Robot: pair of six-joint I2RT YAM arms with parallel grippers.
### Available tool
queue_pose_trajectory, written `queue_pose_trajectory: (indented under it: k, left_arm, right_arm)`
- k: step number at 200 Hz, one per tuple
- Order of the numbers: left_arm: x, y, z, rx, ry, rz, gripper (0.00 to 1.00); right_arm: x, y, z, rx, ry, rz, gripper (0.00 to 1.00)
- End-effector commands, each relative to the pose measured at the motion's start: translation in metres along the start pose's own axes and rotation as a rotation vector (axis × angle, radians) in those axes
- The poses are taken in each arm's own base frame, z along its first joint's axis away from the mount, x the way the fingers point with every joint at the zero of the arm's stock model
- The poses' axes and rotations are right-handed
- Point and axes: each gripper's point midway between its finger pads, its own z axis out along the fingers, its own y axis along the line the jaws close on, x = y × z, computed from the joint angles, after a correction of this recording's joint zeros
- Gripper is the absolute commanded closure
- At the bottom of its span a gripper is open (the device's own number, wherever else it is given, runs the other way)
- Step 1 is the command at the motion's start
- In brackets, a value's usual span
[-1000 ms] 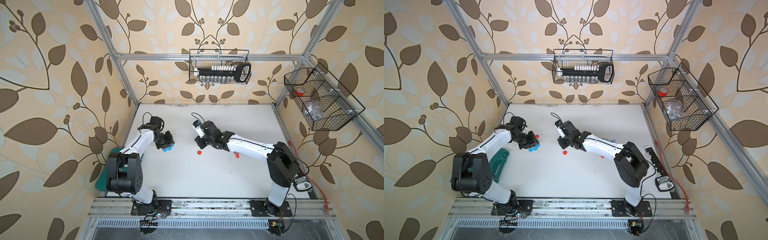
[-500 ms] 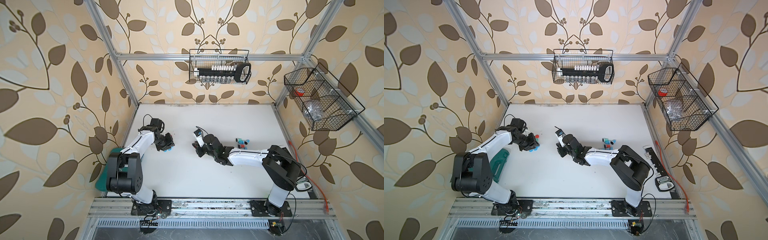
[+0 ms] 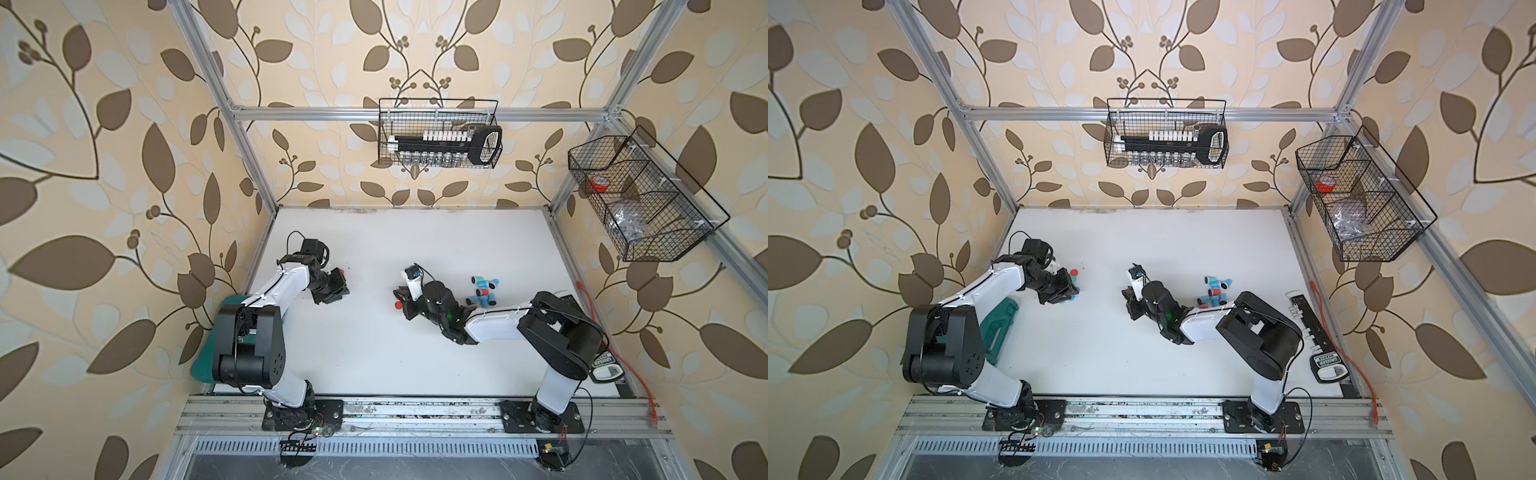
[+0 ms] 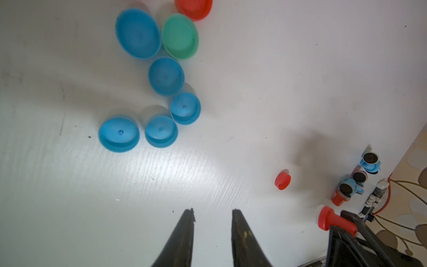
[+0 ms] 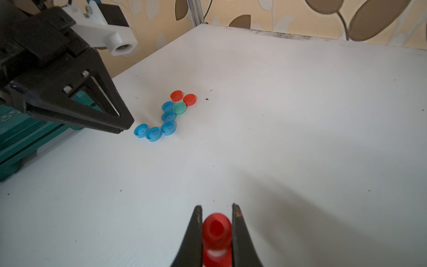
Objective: Close the stamp cap
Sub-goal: Close the cover of the stamp.
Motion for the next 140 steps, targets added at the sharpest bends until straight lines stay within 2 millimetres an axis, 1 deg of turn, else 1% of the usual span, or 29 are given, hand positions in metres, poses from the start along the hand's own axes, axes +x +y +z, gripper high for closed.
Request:
queue_pose_trajectory:
  k: [1, 43, 99, 140]
  left_arm:
    - [-0.002, 0.000, -0.010, 0.009, -0.032, -0.006, 0.70]
    - [0.000, 0.002, -0.009, 0.005, -0.029, -0.004, 0.70]
    - [0.000, 0.003, -0.007, 0.004, -0.028, -0.007, 0.69]
    - [0.001, 0.004, -0.007, 0.000, -0.026, -0.006, 0.70]
  right_arm:
    - [0.005, 0.002, 0.006, -0.019, -0.016, 0.033, 1.00]
    - [0.019, -0.004, 0.010, 0.005, 0.002, 0.044, 1.00]
    - [0.038, -0.008, 0.016, 0.013, 0.044, 0.050, 1.00]
    - [0.046, -0.010, 0.016, 0.022, 0.063, 0.050, 1.00]
